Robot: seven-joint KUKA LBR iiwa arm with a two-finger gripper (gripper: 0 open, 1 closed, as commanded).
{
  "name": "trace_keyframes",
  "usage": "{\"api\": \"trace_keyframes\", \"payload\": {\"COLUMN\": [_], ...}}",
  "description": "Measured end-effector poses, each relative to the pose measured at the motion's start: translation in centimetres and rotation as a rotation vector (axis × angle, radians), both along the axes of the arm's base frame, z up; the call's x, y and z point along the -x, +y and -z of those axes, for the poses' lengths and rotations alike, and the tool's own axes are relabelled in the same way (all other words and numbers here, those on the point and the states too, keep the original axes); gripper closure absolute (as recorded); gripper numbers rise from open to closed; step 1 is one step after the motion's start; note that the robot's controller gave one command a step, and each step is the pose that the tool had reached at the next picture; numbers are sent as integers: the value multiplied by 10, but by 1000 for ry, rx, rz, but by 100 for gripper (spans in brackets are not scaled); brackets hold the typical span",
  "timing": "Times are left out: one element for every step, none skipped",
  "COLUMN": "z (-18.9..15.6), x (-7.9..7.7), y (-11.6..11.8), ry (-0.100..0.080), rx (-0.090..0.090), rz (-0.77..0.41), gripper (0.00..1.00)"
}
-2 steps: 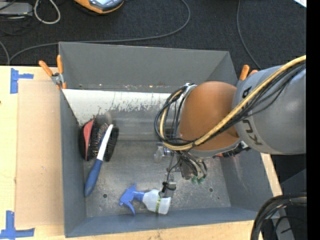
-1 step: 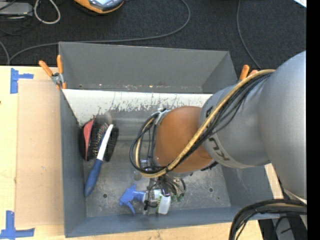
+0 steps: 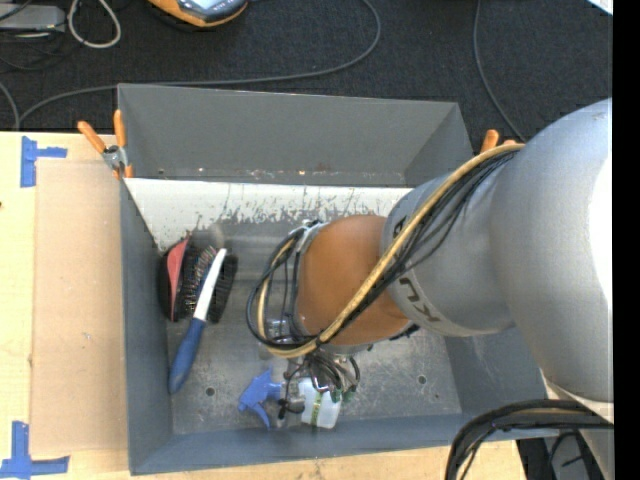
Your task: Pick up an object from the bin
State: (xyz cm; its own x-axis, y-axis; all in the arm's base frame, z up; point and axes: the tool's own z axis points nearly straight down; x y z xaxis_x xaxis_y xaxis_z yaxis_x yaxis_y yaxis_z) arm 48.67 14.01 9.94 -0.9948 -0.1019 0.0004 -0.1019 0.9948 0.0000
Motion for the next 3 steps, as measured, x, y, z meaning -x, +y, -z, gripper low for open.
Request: {"api": "trace_keyframes", "payload": {"z": [30,30,27], "x": [7,7,10], "y": [3,3,3], "ry": [13,13,16], "rx": [1,1,2], "rz": [64,65,65], "gripper": [100,100,100]}}
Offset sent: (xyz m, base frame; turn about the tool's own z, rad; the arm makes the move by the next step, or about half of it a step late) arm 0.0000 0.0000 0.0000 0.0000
